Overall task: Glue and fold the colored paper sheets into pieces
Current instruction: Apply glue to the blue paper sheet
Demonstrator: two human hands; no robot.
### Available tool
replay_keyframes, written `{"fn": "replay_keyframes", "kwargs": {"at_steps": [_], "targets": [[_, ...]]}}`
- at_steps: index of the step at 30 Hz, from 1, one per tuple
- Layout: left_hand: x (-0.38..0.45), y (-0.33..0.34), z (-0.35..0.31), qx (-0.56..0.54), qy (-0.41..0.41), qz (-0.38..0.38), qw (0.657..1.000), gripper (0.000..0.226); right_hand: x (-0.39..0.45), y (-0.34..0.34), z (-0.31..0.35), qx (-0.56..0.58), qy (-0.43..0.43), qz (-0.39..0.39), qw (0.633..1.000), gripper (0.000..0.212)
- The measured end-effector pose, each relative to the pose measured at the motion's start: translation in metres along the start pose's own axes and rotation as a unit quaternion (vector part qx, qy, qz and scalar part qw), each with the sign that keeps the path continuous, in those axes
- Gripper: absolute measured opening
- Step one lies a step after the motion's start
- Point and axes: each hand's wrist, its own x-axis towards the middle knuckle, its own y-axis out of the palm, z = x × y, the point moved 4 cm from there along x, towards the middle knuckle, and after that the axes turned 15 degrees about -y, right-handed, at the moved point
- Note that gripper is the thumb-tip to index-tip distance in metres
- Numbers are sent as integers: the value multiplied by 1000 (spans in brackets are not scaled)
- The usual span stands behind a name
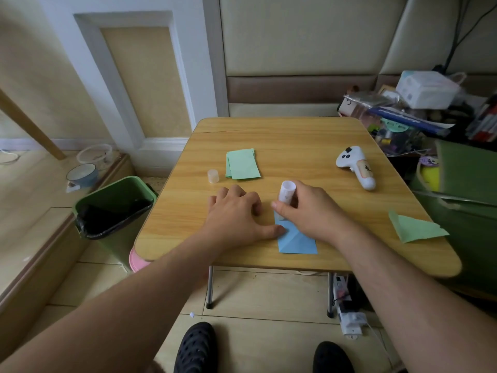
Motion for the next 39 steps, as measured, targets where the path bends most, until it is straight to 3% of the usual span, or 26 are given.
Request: {"fn": "replay_keyframes", "kwargs": {"at_steps": [15,21,32,39], "targets": [[0,0,1,-2,5,10,1000,66,-13,-33,-29,-35,57,-4,998,21],[0,-1,0,-2,10,20,1000,64,-6,-30,-18,25,40,-70,996,26],[1,0,4,-5,10,13,1000,78,13,3,2,-21,-16,8,1000,28],[1,0,3,-11,23,24,999,77,17,7,4,-40,-36,5,999,28]]}}
